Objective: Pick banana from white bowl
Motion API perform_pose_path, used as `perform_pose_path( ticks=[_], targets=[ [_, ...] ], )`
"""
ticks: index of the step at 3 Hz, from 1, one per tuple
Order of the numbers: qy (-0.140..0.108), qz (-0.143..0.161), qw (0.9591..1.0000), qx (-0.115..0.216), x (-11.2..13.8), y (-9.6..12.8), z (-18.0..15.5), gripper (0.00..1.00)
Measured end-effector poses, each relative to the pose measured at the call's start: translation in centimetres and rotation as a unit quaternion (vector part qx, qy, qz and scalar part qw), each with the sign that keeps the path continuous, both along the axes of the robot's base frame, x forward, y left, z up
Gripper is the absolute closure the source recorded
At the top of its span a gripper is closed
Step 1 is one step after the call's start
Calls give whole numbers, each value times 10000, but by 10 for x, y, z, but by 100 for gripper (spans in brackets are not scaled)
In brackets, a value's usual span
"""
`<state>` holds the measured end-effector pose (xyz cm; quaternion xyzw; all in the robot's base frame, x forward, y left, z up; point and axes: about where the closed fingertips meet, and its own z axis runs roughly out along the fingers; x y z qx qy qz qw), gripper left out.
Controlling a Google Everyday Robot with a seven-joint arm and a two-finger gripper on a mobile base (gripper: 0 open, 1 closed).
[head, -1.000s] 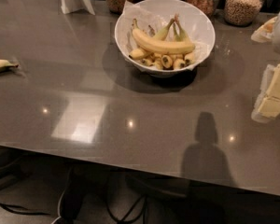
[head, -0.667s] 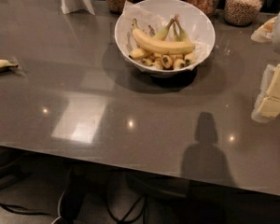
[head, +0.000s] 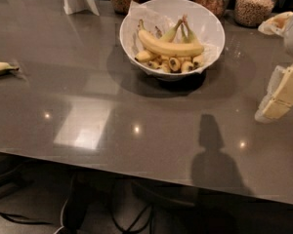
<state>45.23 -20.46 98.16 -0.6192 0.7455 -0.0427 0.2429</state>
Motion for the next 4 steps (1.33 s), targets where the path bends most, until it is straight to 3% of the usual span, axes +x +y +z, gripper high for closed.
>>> perform_pose_path(
  ticks=[1, 2, 3, 4],
  targets=[
    [-609, 321, 9969, 388, 26, 17, 2, 0],
    [-996, 519, 9901, 839, 56, 35, 5, 0],
    [-1197, 627, 9849, 1083, 72, 45, 6, 0],
    [-1200, 778, 9803, 1362, 97, 71, 6, 17]
  ],
)
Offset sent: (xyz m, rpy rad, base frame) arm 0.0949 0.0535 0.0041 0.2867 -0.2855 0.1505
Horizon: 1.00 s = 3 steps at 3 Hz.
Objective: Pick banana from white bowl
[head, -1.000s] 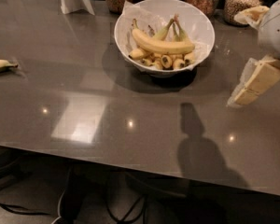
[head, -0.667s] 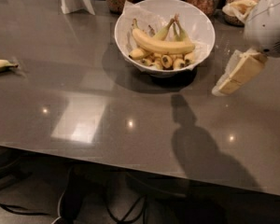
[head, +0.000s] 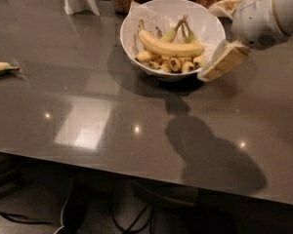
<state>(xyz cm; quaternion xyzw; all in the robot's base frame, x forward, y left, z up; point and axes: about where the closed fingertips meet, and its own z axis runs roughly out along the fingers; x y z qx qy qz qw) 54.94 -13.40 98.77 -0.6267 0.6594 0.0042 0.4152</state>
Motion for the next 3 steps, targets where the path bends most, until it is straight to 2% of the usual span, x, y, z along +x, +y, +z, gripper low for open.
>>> perform_pose_path(
  ticks=[1, 2, 3],
  targets=[
    [40, 120, 9999, 117, 22, 28, -2, 40],
    [38, 113, 9999, -11, 42, 49, -9, 44],
    [95, -20, 9997, -212, 64, 61, -21, 43]
  ],
)
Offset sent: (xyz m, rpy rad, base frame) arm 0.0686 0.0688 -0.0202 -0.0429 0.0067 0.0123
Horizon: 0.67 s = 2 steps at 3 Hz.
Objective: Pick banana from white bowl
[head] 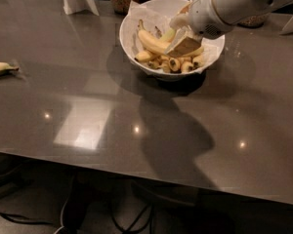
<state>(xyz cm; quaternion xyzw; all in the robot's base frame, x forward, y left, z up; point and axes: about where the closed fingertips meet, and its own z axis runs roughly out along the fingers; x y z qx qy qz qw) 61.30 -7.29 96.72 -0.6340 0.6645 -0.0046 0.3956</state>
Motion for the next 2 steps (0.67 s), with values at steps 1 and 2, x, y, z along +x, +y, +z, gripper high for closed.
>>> perform_pose_path(
  ticks=[1, 2],
  targets=[
    [147, -164, 9996, -188, 21, 9, -15, 40],
    [312, -405, 9982, -321, 44, 11, -29, 42]
  ],
)
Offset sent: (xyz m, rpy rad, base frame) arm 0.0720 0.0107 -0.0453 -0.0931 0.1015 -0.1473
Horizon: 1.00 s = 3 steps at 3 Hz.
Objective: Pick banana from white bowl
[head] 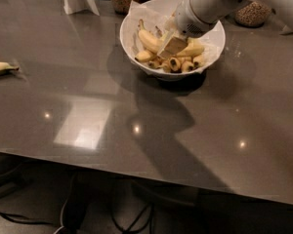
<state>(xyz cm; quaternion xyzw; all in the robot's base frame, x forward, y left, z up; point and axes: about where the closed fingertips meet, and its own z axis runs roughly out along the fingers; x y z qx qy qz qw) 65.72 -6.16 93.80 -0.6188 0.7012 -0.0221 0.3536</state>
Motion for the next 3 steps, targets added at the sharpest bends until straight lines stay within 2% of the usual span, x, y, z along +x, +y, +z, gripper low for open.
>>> perform_pose_path(
  ticks=[1, 2, 3],
  targets=[
    [152, -254, 9995, -87, 18, -1, -11, 43],
    [431, -571, 9974, -131, 32, -5, -25, 44],
    [745, -843, 9935, -161, 40, -10, -41, 44]
  ],
)
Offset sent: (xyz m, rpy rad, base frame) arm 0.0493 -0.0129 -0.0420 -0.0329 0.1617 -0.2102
